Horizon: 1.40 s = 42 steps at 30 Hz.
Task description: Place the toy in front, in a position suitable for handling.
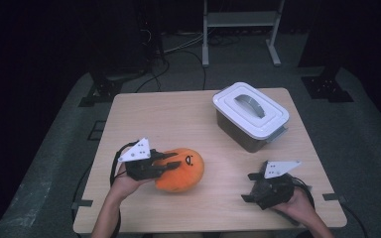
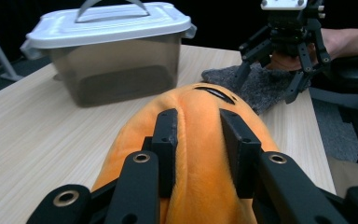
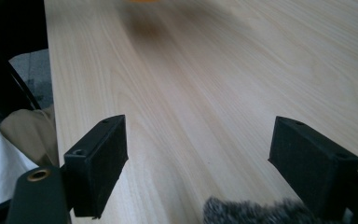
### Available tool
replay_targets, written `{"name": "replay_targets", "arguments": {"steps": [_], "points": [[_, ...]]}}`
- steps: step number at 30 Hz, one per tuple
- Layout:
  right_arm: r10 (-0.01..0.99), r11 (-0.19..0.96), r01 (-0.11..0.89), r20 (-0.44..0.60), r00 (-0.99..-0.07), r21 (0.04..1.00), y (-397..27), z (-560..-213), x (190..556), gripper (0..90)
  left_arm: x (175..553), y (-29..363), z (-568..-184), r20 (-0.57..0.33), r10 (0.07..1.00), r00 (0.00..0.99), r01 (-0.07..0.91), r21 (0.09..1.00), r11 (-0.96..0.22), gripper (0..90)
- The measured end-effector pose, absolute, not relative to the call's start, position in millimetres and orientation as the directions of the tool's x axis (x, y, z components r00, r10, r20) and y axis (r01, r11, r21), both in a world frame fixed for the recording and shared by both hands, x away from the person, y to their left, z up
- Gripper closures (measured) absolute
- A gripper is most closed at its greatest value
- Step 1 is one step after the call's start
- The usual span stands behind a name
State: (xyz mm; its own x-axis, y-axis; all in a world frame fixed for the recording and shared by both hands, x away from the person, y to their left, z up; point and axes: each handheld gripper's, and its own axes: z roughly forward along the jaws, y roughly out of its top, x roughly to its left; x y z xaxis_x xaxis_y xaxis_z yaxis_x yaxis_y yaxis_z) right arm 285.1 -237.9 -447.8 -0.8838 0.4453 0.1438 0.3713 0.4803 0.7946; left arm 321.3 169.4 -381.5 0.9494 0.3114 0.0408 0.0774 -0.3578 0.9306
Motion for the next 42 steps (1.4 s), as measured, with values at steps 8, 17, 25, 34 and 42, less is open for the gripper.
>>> {"name": "replay_targets", "arguments": {"steps": [8, 17, 25, 34, 42], "points": [[0.493, 0.487, 0.384, 0.116, -0.862, 0.785, -259, -441, 288, 17.9, 324, 138, -388, 0.048, 0.263, 0.964, 0.060, 0.919, -0.389, 69.5], [0.567, 0.518, 0.436, 0.086, -0.819, 0.735, -294, -446, 290, 20.4, 325, 113, -409, 0.032, 0.227, 0.973, 0.070, 0.902, -0.425, 69.2], [0.582, 0.538, 0.459, 0.083, -0.809, 0.707, -300, -460, 293, 25.9, 324, 105, -421, 0.029, 0.208, 0.978, 0.067, 0.896, -0.440, 67.6], [0.592, 0.559, 0.462, 0.059, -0.804, 0.688, -298, -472, 295, 37.8, 322, 105, -418, 0.037, 0.186, 0.982, 0.055, 0.884, -0.464, 56.3], [0.597, 0.588, 0.446, 0.009, -0.802, 0.675, -295, -472, 293, 41.0, 319, 107, -412, 0.060, 0.188, 0.980, 0.038, 0.878, -0.477, 49.4]]}}
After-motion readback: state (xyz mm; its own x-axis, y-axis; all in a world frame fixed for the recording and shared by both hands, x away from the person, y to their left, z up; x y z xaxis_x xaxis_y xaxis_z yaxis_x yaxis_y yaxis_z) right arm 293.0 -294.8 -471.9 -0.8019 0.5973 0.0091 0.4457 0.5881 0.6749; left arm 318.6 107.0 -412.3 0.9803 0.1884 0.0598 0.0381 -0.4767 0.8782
